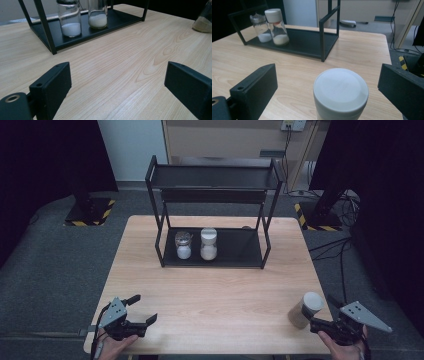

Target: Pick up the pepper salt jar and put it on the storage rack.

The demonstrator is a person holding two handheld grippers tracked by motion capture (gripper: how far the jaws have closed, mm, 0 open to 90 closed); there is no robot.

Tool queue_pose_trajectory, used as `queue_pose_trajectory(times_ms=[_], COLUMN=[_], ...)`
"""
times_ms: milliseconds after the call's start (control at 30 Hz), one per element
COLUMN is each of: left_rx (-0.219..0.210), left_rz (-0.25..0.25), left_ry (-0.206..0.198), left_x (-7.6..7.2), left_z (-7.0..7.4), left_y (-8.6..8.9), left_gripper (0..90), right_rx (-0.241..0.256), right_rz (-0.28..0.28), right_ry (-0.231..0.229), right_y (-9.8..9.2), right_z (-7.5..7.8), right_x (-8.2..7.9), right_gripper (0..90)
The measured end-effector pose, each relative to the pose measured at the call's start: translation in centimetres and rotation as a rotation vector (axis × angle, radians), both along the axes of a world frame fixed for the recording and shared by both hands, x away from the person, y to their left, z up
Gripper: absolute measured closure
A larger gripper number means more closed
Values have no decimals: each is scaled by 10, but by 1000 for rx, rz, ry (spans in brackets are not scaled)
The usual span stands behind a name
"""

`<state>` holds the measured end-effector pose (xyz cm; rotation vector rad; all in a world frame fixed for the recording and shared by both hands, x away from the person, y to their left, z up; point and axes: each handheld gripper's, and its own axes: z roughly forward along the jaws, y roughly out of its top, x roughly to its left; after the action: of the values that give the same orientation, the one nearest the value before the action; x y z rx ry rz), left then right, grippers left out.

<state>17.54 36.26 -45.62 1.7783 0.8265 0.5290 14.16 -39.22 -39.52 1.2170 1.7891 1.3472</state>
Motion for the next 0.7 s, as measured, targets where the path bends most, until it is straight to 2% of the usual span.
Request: queue_pose_trajectory(times_ms=[333,467,700], left_rx=[1,2,2], left_rz=[-1,0,1], left_ry=[0,-1,-1], left_x=[0,0,0], left_z=[0,0,0], left_y=[0,0,0], left_gripper=[64,63,64], right_rx=[-39,-32,-57], right_rz=[0,4,-1], right_ry=[37,65,99], right_y=[-1,-3,0], right_z=[6,3,-5], right_x=[7,15,25], right_gripper=[29,47,115])
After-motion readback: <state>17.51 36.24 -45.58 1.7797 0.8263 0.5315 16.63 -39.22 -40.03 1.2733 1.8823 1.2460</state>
